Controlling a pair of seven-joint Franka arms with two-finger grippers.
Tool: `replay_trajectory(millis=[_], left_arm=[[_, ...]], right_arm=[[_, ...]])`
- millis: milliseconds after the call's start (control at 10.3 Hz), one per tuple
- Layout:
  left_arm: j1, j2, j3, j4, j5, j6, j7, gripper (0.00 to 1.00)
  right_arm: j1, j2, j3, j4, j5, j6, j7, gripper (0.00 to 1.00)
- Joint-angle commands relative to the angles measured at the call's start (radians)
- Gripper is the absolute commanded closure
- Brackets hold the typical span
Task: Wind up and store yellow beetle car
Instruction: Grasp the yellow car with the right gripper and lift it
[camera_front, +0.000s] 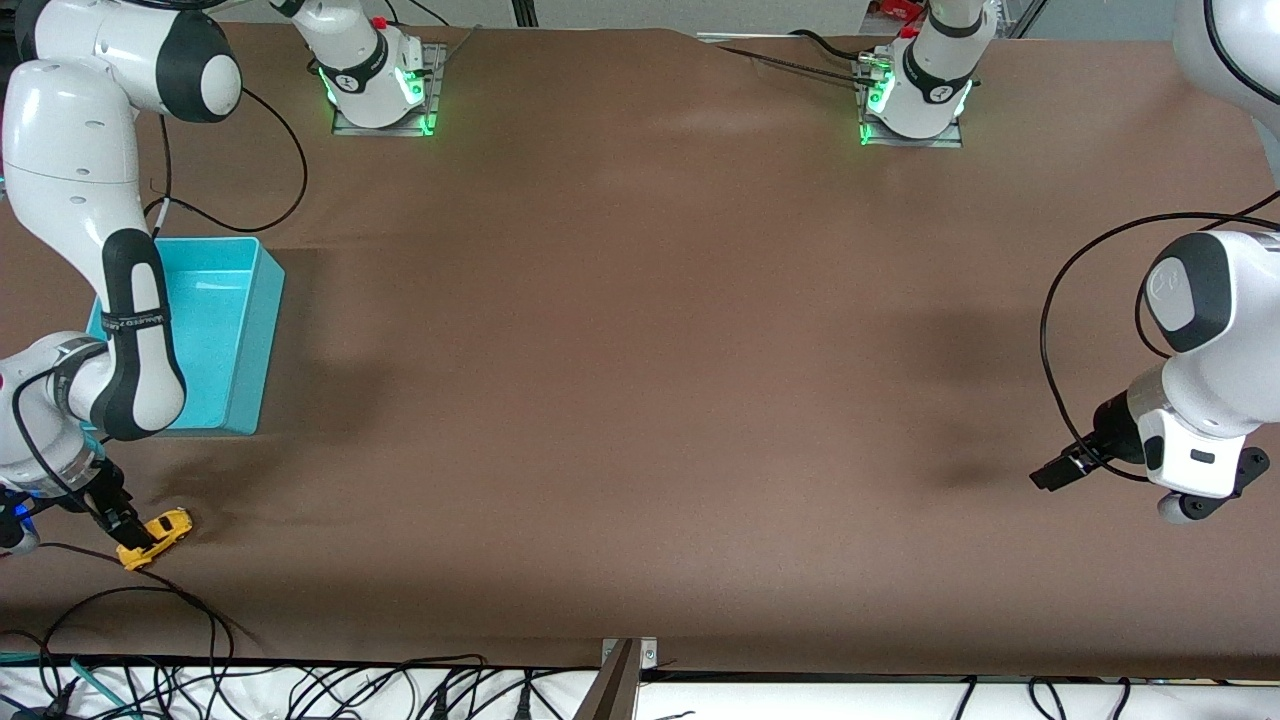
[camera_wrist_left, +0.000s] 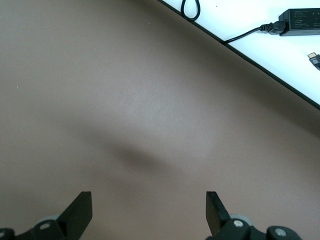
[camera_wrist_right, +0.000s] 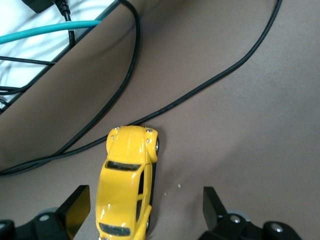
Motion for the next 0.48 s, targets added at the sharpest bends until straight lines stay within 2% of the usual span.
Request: replay_trajectory(millis=[0, 388], left_arm=[[-0.005, 0.002, 0.003, 0.021, 0.024, -0.026, 0.012, 0.0], [-0.005, 0.002, 0.005, 0.019, 0.024, -0.026, 0.012, 0.0]], right_arm=[[-0.016, 0.049, 0.029, 0.063, 0.019, 0.022, 0.002, 0.0], [-0.016, 0.072, 0.049, 0.063, 0.019, 0.076, 0.002, 0.0]])
